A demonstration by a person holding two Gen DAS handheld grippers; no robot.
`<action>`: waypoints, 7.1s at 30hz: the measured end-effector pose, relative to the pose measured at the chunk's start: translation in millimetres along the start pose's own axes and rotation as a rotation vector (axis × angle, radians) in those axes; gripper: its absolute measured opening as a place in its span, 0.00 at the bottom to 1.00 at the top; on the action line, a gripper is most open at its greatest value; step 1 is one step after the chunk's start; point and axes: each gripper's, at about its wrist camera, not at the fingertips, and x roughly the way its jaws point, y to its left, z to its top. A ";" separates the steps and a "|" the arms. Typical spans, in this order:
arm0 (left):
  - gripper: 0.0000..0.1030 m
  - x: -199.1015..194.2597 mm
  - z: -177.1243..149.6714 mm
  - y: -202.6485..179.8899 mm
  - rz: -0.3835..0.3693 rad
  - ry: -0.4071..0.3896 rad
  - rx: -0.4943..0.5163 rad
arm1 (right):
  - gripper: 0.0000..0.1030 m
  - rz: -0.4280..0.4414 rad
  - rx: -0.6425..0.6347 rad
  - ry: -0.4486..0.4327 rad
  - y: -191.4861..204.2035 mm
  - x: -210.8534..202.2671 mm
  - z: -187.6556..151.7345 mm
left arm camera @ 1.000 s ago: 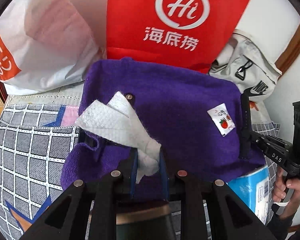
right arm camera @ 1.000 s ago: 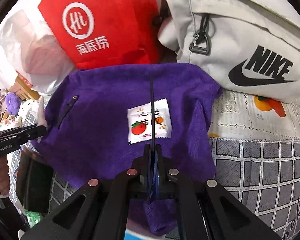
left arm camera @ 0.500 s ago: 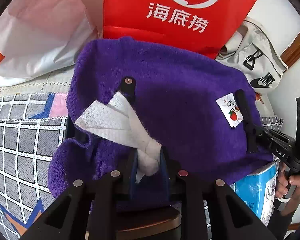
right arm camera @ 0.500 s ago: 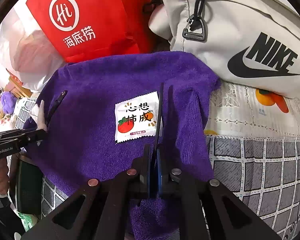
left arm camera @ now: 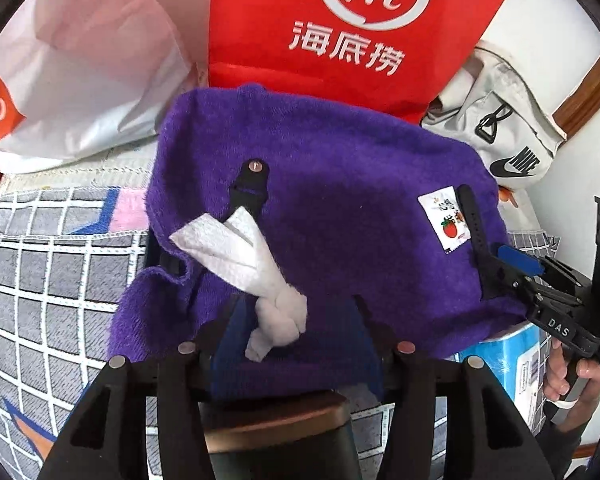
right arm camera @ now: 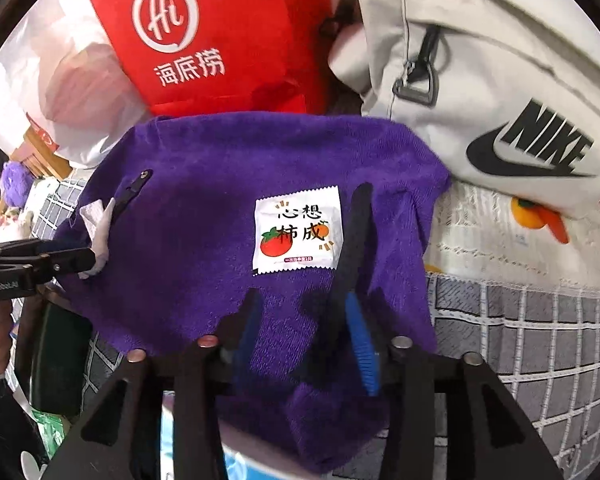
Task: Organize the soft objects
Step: 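Lower the strap and tissue onto the towel and open both grippers, then grasp the white glove with the right gripper while the left grasps the white foam block, then carry the glove and foam block over the purple towel with both grippers, then lower the glove and foam block onto the towel and open both grippers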
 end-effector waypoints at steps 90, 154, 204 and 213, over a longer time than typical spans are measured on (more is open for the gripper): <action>0.77 -48.3 -201.3 -6.1 0.184 -0.164 -0.143 | 0.18 0.224 -0.009 -0.063 48.8 -116.9 -257.2; 0.77 -143.4 -122.1 -24.2 0.090 -0.258 -0.064 | 0.17 0.140 0.047 -0.276 37.6 -164.6 -79.7; 0.77 -38.9 -8.6 -14.6 0.113 -0.142 -0.022 | 0.19 0.136 -0.024 -0.049 10.5 -5.4 12.8; 0.77 -11.6 10.0 -22.6 0.102 -0.104 -0.010 | 0.20 0.161 -0.035 0.018 9.6 13.7 11.4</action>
